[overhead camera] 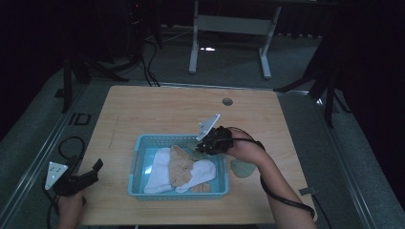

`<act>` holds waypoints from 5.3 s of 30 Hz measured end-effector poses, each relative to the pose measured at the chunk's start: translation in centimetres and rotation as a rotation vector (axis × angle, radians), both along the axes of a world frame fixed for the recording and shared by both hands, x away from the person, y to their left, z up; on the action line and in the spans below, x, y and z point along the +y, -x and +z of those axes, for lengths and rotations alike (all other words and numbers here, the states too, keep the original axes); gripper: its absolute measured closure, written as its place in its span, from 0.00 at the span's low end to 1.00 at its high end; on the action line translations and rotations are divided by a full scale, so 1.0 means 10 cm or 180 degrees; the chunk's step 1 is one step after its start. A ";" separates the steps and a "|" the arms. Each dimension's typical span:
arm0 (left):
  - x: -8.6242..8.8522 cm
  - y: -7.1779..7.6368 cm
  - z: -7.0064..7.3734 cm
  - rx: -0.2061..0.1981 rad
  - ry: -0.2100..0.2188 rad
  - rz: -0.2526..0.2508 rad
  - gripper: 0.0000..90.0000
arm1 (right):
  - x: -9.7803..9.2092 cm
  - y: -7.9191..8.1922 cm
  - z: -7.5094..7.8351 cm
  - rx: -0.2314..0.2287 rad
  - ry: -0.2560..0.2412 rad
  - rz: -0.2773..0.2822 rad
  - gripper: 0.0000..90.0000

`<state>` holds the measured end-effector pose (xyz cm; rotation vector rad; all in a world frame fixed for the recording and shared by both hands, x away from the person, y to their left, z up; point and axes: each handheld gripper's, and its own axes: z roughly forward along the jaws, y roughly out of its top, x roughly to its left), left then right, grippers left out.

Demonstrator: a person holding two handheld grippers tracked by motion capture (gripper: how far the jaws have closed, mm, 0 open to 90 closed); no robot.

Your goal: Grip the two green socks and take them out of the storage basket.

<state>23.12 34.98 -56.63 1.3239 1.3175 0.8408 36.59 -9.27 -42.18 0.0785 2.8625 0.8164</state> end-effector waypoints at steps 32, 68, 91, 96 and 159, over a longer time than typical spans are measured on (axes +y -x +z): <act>-0.01 0.00 0.00 0.0006 -0.0055 -0.0008 0.01 | -0.99 0.03 0.70 -0.0383 -0.0408 -0.0585 0.94; -0.01 -0.01 0.00 0.0025 -0.0036 0.0020 0.01 | -2.54 0.16 -0.34 0.0014 -0.0395 -0.1845 0.94; -0.01 -0.01 0.00 0.0022 -0.0029 0.0014 0.01 | -2.51 0.27 -0.77 0.0303 -0.0885 -0.1778 0.30; -0.01 -0.01 0.00 0.0024 -0.0031 0.0015 0.01 | -2.56 0.33 -0.81 0.0308 -0.1102 -0.1781 0.23; 0.00 -0.01 0.00 0.0021 -0.0013 0.0015 0.01 | -2.85 1.07 -1.30 -0.0174 -0.1554 -0.2428 0.15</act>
